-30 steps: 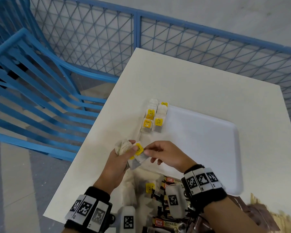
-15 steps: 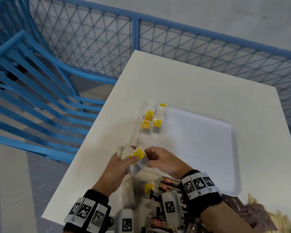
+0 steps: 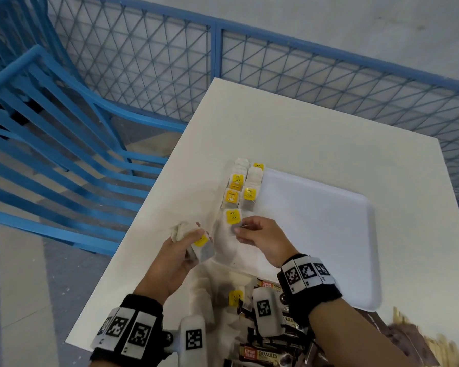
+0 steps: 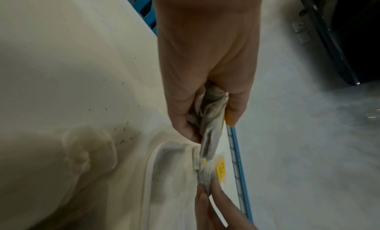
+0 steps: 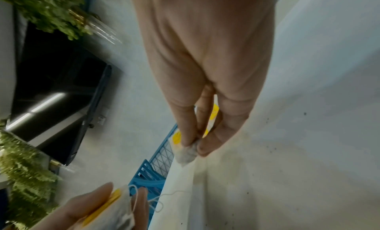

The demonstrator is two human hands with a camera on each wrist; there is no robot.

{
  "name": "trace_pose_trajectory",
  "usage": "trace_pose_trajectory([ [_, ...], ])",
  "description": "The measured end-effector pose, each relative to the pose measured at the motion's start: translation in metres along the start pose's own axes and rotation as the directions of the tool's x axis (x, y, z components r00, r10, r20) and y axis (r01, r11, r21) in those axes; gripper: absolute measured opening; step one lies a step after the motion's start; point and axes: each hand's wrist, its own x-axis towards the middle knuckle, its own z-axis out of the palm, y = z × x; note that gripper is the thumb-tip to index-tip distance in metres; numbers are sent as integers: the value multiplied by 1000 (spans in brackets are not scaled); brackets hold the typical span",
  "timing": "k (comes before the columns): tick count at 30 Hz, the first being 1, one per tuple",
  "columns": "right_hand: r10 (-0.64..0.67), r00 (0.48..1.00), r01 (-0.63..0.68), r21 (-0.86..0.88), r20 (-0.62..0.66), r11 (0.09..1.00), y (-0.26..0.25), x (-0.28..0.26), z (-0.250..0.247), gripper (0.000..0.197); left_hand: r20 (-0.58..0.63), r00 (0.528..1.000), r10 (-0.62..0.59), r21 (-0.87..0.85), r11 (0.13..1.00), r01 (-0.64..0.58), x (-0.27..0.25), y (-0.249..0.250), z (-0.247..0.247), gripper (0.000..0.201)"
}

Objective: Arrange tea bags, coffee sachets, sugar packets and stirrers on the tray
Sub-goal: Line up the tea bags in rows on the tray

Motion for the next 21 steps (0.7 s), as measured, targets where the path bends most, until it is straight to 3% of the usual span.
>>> trace_pose_trajectory([
  [4,25,996,-22,32,-85,999,3,17,8,22,-6,999,-33,-35,999,33,3,6,-6,18],
  [8,26,975,-32,-22,-219,999,1,30,14,14,-16,999,-33,-31,999,32,2,6,-10,20],
  [11,7,954,-23,-51,-300,998,1,36,18,23,-39,999,-10,-6,1000,10,1,5,-11,18],
  [21,-62,925,-18,-206,-375,978,6,44,29,29,-53,998,45,24,999,-44,-2,5,-9,16],
])
